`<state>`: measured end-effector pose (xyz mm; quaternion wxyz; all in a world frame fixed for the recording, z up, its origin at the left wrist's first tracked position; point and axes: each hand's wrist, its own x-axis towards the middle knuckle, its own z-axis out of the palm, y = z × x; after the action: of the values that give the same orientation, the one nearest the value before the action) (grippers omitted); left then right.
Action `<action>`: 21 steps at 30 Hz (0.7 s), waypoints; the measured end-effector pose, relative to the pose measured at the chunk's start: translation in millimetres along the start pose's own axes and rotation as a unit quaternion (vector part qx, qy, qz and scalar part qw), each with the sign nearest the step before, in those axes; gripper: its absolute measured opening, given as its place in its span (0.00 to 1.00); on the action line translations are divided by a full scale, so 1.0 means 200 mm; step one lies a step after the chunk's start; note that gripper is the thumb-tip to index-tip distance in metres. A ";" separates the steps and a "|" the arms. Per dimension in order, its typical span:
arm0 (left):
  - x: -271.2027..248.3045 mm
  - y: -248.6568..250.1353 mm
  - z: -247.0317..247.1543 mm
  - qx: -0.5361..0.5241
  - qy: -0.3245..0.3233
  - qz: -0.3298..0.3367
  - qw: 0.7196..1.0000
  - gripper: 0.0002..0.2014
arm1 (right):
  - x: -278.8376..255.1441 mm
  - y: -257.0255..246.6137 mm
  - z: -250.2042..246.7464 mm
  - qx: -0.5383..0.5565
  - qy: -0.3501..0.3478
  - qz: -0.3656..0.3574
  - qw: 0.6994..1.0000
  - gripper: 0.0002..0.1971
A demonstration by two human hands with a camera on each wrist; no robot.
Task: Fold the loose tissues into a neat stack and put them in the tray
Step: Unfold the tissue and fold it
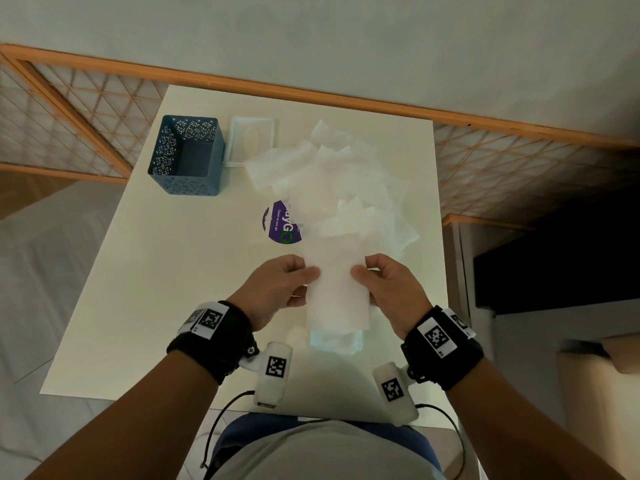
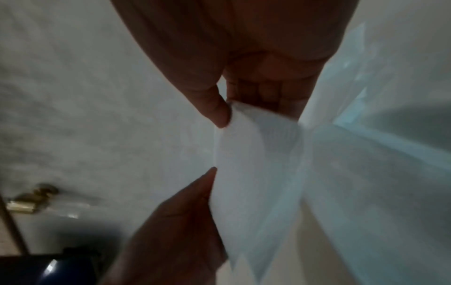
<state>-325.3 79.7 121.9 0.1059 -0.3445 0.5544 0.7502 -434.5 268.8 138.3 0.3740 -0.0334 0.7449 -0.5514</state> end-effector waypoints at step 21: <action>0.07 -0.30 0.08 0.148 0.145 -0.049 0.977 0.09 | 0.14 0.31 0.00 -0.169 0.019 0.061 0.984 0.07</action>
<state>-308.9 112.0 70.4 0.1105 -0.4565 0.6511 0.5962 -432.4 279.5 70.6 0.3813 -0.0400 0.8349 -0.3948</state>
